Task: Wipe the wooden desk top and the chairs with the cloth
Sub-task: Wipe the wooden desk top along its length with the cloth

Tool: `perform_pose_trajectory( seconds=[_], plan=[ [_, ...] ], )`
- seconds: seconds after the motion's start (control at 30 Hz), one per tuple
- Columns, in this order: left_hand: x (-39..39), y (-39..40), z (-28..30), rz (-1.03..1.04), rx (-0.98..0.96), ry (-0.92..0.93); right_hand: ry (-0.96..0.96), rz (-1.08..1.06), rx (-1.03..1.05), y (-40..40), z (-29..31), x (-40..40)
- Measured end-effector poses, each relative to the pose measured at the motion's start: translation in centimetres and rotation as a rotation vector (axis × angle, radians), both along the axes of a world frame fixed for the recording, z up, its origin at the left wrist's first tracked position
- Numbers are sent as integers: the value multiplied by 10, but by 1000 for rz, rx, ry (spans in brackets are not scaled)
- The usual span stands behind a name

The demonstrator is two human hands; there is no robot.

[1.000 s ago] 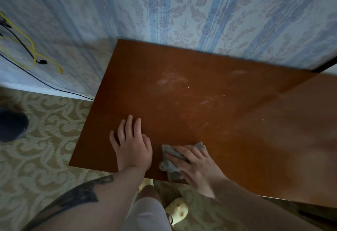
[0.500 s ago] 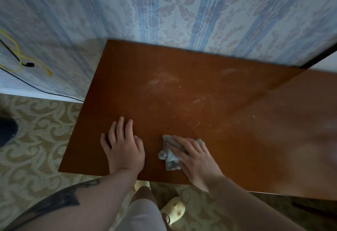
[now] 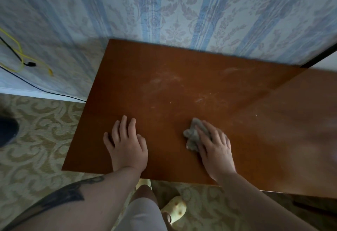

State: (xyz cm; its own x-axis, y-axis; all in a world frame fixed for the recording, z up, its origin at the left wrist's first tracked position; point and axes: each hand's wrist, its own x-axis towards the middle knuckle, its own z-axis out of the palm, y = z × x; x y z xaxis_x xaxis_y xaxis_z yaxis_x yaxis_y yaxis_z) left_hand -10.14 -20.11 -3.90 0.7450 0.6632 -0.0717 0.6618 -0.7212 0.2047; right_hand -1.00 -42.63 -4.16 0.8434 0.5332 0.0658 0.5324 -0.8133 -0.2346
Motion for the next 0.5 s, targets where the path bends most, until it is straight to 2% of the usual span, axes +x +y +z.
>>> perform_pose_trajectory(
  seconds=[0.07, 0.13, 0.17, 0.3, 0.33, 0.37, 0.4, 0.5],
  plan=[
    [0, 0, 1, 1, -6, 3, 36, -327, 97, 29, -1, -12],
    [1, 1, 1, 3, -9, 5, 148, -479, 146, 66, 3, -32],
    [1, 1, 1, 3, -14, 5, 177, -423, 155, 77, 4, -43],
    [0, 1, 1, 7, -13, -4, 47, 269, 16, 39, 5, -31],
    [0, 0, 1, 5, -5, -8, 9, 355, -27, 20, 2, -18],
    [0, 0, 1, 4, 5, -11, 15, 326, -30, 4, 0, -5],
    [0, -1, 1, 5, 12, -13, 59, 189, 14, -5, 0, 5],
    [1, 0, 1, 2, 1, 0, 150, -379, 170, 21, 0, 10]
  ],
)
